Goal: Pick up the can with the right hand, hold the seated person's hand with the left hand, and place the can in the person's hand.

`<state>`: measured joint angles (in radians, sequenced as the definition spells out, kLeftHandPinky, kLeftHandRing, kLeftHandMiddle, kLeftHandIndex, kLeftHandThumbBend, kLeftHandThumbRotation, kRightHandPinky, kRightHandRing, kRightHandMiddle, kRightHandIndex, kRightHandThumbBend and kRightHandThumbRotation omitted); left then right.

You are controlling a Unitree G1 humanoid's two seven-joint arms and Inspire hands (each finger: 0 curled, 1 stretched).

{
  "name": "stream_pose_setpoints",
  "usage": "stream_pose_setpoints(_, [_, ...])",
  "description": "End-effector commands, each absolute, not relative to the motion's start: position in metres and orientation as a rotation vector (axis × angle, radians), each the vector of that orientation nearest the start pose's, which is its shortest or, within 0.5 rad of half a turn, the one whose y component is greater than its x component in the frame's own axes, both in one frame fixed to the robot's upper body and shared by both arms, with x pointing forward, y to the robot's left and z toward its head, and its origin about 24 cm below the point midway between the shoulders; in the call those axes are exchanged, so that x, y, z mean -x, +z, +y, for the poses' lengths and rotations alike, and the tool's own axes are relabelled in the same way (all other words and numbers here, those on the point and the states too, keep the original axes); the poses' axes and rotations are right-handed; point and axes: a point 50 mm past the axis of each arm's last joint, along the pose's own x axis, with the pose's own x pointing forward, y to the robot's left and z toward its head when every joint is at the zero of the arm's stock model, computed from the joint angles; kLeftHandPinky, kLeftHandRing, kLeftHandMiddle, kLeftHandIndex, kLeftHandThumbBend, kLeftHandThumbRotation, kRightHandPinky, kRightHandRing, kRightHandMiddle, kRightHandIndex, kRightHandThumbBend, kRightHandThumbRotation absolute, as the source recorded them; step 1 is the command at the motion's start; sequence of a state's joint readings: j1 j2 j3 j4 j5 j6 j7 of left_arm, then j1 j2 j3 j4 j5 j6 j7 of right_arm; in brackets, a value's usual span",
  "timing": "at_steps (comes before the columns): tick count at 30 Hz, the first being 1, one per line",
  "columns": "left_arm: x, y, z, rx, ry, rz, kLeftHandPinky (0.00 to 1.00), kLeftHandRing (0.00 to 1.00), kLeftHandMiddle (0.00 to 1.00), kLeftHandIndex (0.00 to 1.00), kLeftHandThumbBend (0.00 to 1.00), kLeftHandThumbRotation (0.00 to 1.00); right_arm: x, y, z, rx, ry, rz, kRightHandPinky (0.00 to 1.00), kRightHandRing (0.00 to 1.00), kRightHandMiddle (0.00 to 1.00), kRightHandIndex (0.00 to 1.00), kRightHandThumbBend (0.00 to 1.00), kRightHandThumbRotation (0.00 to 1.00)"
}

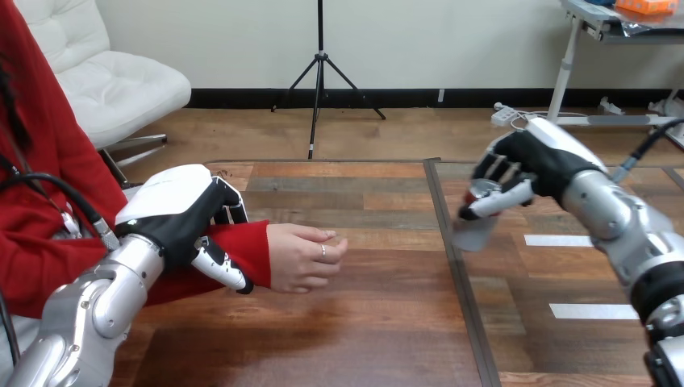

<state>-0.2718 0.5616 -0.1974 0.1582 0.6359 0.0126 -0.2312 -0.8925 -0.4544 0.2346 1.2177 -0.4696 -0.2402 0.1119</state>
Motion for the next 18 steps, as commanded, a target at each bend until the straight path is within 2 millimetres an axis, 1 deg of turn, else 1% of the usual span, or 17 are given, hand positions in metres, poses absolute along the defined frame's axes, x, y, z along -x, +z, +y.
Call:
stream_pose_setpoints(1, [-0.320, 0.165, 0.171, -1.159, -0.195, -0.349, 0.25, 0.31, 0.37, 0.38, 0.83, 0.00, -0.417, 0.210, -0.172, 1.020, 0.156, -0.276, 0.29, 0.33, 0.39, 0.46, 0.63, 0.00])
stream_pose_setpoints(18, [-0.320, 0.174, 0.160, -1.112, -0.189, -0.384, 0.24, 0.31, 0.38, 0.39, 0.83, 0.00, -0.417, 0.218, -0.147, 0.990, 0.209, -0.348, 0.29, 0.34, 0.40, 0.45, 0.64, 0.00])
